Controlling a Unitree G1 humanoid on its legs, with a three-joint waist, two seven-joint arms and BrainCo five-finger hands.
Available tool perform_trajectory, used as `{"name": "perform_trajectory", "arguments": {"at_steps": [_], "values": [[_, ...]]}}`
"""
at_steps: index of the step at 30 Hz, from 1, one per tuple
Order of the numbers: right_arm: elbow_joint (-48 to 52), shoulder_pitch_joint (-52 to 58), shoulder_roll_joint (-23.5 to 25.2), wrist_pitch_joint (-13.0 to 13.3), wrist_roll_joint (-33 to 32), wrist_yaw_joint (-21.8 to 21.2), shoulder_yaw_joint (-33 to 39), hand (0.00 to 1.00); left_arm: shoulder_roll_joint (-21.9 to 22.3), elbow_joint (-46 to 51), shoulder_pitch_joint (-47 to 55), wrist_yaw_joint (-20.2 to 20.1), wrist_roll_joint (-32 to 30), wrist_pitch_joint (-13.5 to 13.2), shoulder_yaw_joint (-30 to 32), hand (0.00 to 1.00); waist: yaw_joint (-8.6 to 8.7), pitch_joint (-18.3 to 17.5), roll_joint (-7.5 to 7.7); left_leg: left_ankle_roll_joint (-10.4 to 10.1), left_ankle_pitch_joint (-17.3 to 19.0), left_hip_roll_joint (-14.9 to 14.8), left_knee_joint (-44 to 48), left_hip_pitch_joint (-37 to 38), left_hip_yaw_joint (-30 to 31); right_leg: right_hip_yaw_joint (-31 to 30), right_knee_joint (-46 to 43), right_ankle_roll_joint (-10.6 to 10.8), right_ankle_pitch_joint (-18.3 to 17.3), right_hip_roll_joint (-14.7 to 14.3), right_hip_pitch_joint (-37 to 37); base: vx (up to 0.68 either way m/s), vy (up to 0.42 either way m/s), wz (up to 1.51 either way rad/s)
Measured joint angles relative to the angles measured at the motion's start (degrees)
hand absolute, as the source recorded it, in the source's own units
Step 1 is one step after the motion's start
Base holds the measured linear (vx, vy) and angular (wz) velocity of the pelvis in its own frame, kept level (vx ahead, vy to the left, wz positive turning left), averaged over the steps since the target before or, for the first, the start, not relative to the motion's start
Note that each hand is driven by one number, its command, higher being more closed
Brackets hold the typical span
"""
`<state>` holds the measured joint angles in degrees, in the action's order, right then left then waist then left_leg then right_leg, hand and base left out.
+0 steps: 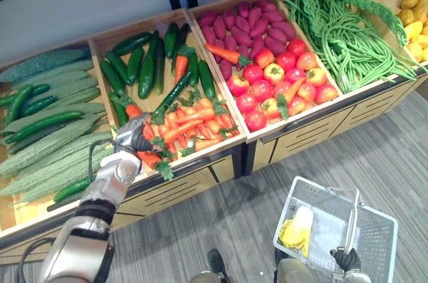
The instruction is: Pick vegetable in the basket
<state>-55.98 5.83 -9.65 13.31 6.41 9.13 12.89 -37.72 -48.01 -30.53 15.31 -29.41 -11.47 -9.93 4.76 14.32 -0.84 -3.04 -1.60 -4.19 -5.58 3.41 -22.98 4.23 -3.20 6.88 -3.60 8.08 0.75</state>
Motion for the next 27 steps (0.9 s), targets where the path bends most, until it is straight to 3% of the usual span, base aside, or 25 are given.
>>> {"name": "perform_trajectory", "arguments": {"at_steps": [18,27], "values": [[3.8,-0.8,0.6,1.1,-0.8,1.1,-2.7,1.00,1.8,-0.2,-4.2,0.5,2.2,1.0,0.9,0.00,-0.13,3.3,1.08,-0.1,-0.8,-0.6,0.0,-4.1,-1.4,-1.3,-3.9,-0.3,0.4,0.5,6.6,-0.02,0.003,-0.03],[7.4,-0.8,0.6,1.1,-2.1,1.8,-4.1,1.00,5.0,-0.6,-9.8,0.6,2.2,2.1,0.7,0.00,-0.21,5.2,1.72,-0.1,-1.0,-1.0,0.0,-6.5,-1.9,-2.4,-5.1,-0.3,0.4,0.1,9.6,0.01,-0.006,-0.02]]}}
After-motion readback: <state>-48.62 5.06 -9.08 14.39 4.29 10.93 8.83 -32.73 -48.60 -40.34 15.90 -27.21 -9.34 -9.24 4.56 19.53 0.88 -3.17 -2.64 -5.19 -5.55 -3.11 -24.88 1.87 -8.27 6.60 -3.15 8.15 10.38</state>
